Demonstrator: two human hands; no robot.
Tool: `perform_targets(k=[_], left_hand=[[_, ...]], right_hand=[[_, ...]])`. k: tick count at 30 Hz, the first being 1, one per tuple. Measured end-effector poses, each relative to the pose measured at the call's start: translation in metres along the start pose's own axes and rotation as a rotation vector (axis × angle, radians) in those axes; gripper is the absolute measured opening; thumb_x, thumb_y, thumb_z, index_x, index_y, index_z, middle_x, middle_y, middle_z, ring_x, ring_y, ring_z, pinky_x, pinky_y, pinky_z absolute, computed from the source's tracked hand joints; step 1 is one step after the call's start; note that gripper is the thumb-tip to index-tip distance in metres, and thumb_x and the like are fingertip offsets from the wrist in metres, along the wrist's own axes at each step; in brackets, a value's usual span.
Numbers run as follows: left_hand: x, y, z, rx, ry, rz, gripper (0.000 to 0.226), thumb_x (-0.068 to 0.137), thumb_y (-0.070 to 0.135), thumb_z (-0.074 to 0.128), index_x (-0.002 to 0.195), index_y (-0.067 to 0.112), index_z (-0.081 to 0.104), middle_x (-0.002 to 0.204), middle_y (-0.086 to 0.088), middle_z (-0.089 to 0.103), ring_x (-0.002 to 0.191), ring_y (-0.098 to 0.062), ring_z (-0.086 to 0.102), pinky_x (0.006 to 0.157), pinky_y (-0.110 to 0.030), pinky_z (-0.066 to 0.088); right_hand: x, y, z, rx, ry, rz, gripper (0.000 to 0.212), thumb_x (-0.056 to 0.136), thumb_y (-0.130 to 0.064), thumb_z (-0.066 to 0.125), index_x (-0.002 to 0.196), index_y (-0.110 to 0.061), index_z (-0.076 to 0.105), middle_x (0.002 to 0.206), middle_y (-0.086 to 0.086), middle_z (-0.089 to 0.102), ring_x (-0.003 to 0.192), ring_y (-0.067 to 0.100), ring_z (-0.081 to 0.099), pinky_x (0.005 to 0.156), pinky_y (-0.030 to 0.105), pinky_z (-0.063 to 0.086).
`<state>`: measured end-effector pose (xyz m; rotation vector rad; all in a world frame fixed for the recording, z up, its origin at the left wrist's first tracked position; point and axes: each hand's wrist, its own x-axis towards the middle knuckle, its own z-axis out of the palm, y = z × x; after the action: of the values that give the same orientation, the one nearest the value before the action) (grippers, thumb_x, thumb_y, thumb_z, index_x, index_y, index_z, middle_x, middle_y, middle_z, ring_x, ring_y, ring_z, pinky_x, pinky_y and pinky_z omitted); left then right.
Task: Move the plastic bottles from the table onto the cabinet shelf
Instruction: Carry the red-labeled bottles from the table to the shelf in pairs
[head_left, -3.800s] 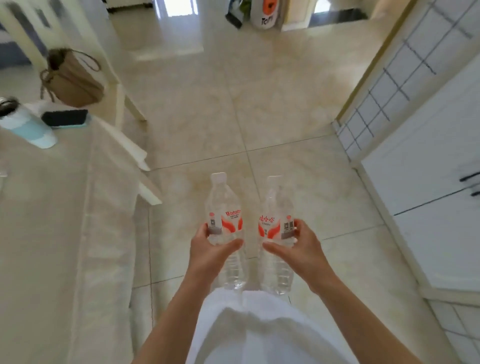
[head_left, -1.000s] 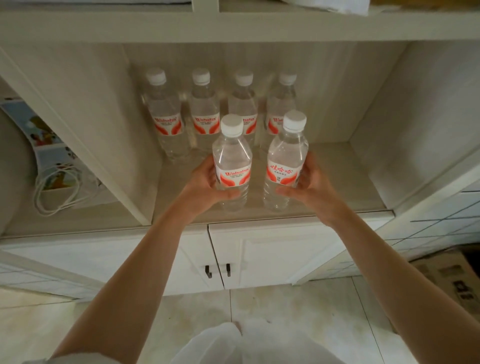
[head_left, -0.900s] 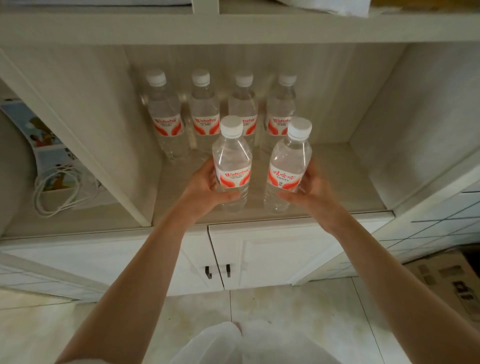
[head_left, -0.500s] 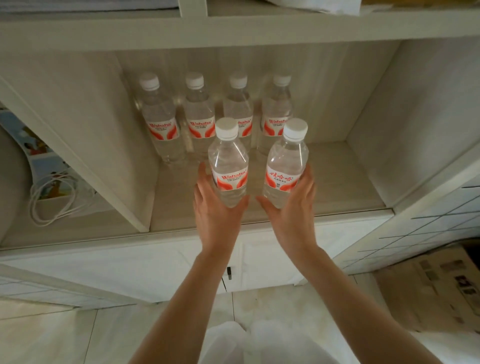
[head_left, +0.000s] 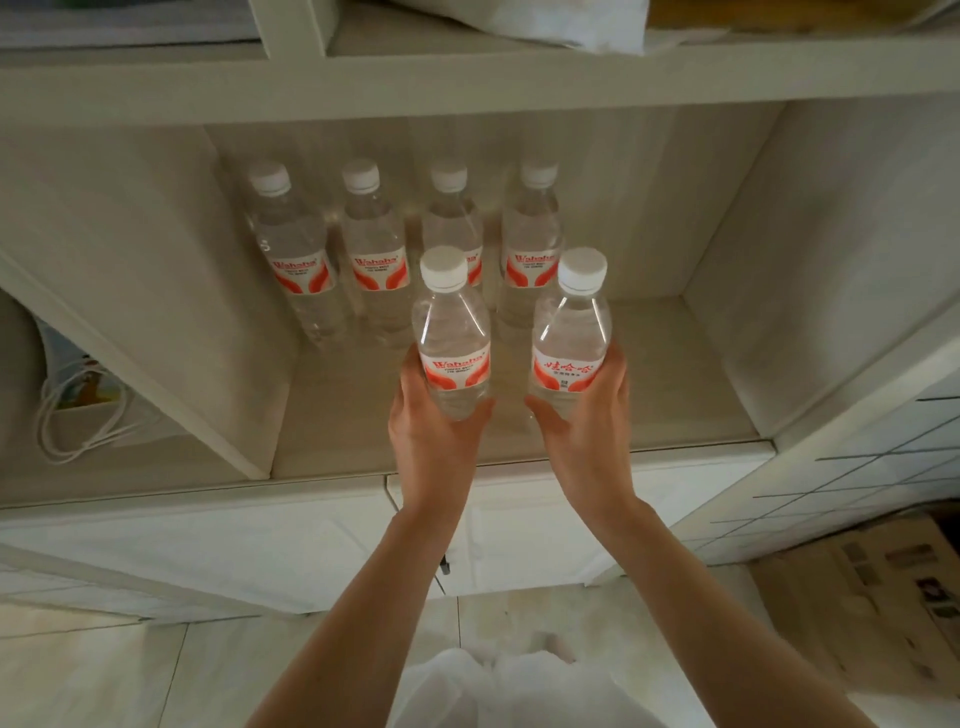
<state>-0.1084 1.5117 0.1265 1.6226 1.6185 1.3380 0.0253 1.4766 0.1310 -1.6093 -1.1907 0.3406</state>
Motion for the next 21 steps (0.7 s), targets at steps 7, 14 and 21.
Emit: perform_targets(k=[7, 14, 21], left_hand=[[-0.004, 0.037, 0.054, -0.098, -0.070, 0.019, 0.081, 0.064, 0.023, 0.089, 0.134, 0.020, 0.047, 0.113, 0.007, 0.068, 0.101, -0.010, 0.066, 0.087, -0.026, 0.054], [-0.001, 0.073, 0.117, -0.158, -0.144, 0.072, 0.087, 0.074, 0.020, 0.083, 0.146, 0.021, 0.034, 0.129, -0.001, 0.064, 0.113, -0.017, 0.062, 0.096, -0.036, 0.051], [0.016, 0.090, 0.160, -0.241, -0.135, 0.114, 0.085, 0.079, 0.015, 0.077, 0.143, 0.035, 0.025, 0.131, 0.010, 0.055, 0.113, 0.002, 0.052, 0.092, -0.008, 0.043]], right_hand=[[0.050, 0.036, -0.054, -0.004, -0.010, -0.041, 0.085, 0.073, -0.017, 0.082, 0.139, -0.014, 0.028, 0.121, -0.007, 0.048, 0.106, 0.005, 0.052, 0.079, -0.005, 0.035], [0.098, 0.069, -0.093, 0.001, -0.046, -0.065, 0.089, 0.074, -0.016, 0.082, 0.143, -0.011, 0.026, 0.131, -0.002, 0.047, 0.106, -0.010, 0.045, 0.080, -0.009, 0.030], [0.135, 0.089, -0.093, 0.044, -0.074, -0.058, 0.090, 0.073, -0.010, 0.082, 0.143, -0.006, 0.025, 0.137, 0.008, 0.044, 0.123, 0.015, 0.046, 0.090, -0.001, 0.032]])
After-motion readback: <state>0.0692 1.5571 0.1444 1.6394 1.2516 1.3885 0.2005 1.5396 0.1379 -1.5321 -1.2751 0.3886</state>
